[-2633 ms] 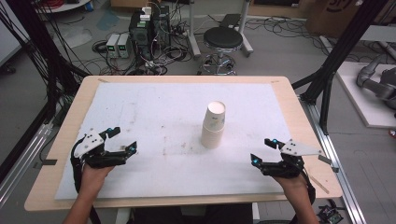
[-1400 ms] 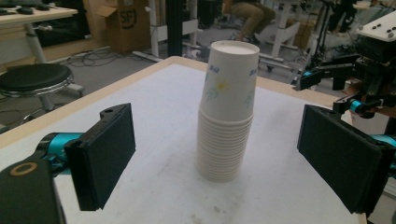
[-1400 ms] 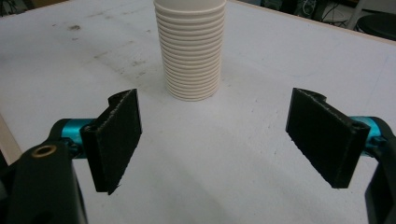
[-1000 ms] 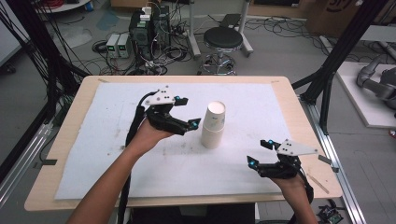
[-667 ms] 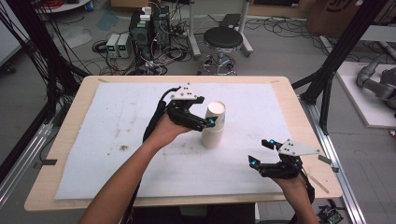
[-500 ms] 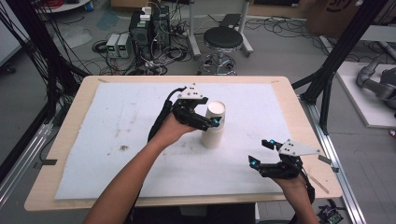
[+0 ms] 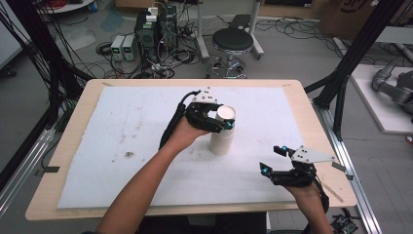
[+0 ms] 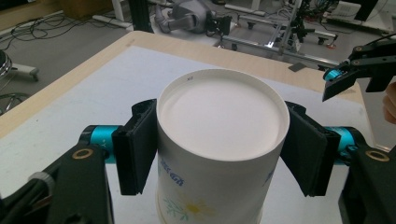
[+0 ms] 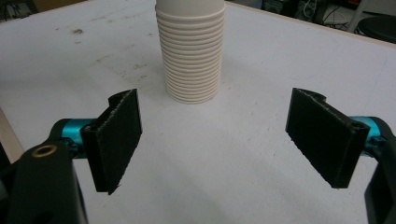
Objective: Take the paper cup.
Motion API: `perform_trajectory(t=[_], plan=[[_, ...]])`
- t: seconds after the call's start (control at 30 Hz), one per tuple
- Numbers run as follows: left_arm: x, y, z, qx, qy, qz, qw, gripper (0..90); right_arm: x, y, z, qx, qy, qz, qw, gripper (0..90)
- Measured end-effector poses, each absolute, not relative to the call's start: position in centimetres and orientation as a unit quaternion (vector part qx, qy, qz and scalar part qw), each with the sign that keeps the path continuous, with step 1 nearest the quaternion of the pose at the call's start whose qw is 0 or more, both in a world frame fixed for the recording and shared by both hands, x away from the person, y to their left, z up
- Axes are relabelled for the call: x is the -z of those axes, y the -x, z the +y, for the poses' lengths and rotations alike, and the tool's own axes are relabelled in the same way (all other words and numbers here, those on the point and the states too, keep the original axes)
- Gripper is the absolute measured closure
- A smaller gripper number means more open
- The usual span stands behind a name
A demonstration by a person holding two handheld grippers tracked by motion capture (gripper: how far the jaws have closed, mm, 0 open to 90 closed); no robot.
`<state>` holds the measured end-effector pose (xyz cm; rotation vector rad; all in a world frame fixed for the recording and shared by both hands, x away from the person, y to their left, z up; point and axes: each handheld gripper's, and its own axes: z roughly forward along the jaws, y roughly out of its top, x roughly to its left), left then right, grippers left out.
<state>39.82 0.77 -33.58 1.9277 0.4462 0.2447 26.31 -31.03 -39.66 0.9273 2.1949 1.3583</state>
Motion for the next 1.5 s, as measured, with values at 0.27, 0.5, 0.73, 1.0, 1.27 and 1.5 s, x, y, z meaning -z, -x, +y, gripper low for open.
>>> perform_trajectory(t=[0.27,0.5,0.73,1.0,1.27,1.5], plan=[[33.0,-39.7,1.1,-0.108,-0.806,0.180,0.553,33.6,39.7,-26.3,-30.9,-0.484,-0.330,0.786,0.198,18.6],[31.6,-39.1,1.7,-0.108,-0.785,0.176,0.584,35.2,39.6,-26.3,-30.8,-0.484,-0.331,0.786,0.197,18.7],[29.5,-38.5,2.9,-0.112,-0.758,0.170,0.620,35.9,39.6,-26.2,-30.8,-0.484,-0.329,0.786,0.198,18.7],[27.6,-37.6,3.8,-0.115,-0.735,0.158,0.649,36.3,39.6,-26.2,-30.6,-0.484,-0.328,0.787,0.197,18.7],[26.1,-36.6,6.1,-0.130,-0.719,0.158,0.664,36.4,39.6,-26.2,-30.5,-0.483,-0.326,0.788,0.197,18.7],[27.0,-35.8,9.3,-0.140,-0.715,0.179,0.661,36.3,39.7,-26.2,-30.5,-0.483,-0.326,0.789,0.194,18.7]])
